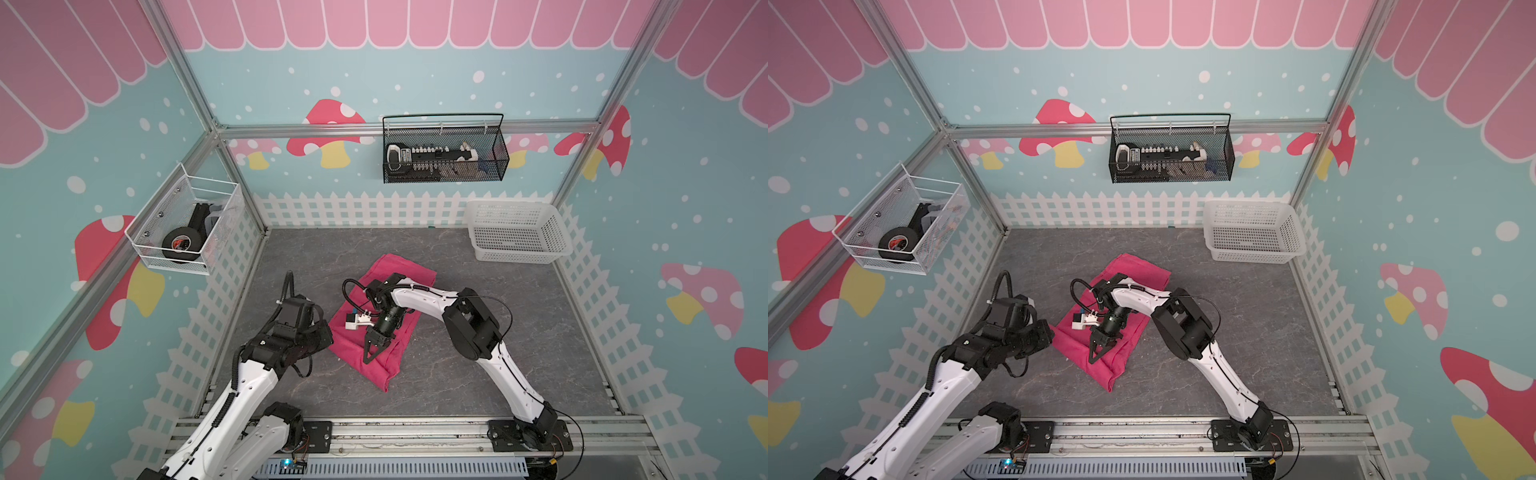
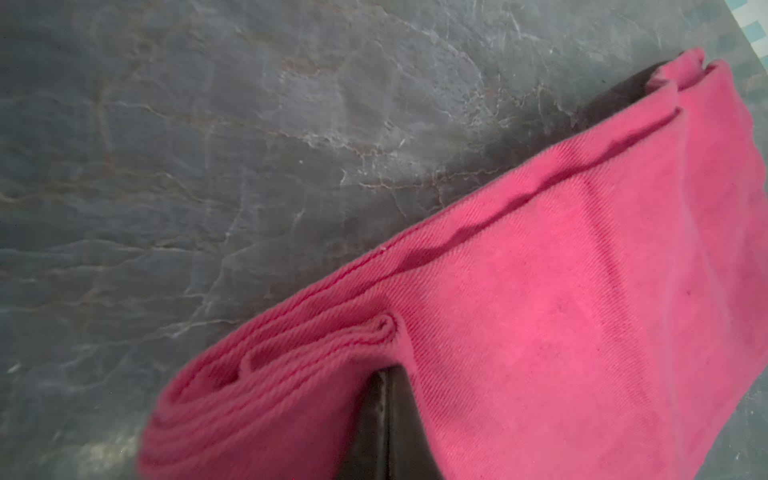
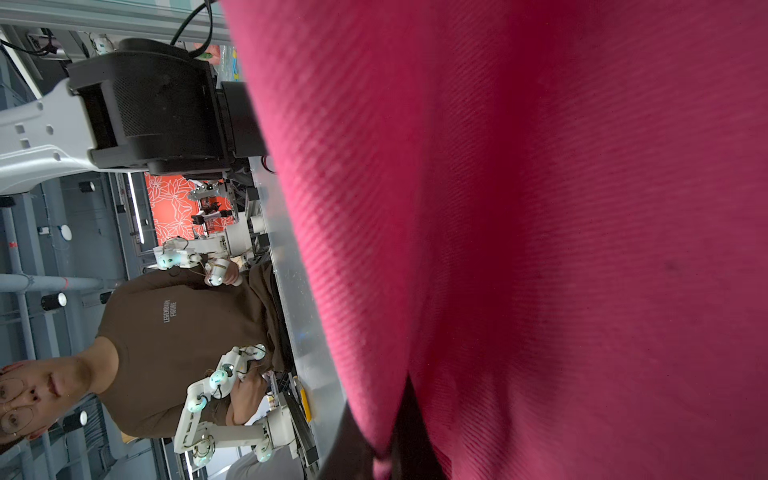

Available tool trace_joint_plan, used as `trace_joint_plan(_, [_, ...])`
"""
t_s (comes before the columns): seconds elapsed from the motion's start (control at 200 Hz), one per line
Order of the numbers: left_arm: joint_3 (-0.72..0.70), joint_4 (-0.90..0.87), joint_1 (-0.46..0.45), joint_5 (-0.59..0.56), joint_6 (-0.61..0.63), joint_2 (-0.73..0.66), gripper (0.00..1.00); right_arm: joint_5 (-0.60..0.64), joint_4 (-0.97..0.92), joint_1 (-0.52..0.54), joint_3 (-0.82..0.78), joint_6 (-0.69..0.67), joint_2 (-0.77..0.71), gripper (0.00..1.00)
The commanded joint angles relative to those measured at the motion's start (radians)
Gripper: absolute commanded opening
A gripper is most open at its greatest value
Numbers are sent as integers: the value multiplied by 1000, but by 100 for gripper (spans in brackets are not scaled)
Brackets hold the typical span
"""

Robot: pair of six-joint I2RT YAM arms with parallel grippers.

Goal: Roll up the long pants
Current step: Roll the long pant at the center of the board.

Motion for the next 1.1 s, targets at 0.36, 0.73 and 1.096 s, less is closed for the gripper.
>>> trace_joint_plan(0.36, [-52,254,-6,-87,-66,96,9,-17,-1,-35,11,-37,12,0])
trace_joint_plan(0.73, [-79,491,-10,-59,-68,303,9,18,25,-36,8,-18,21,44])
trace_joint_plan(1.096, [-9,664,-20,-63,-37,639,1,647,253,-23,-173,238,-351,85])
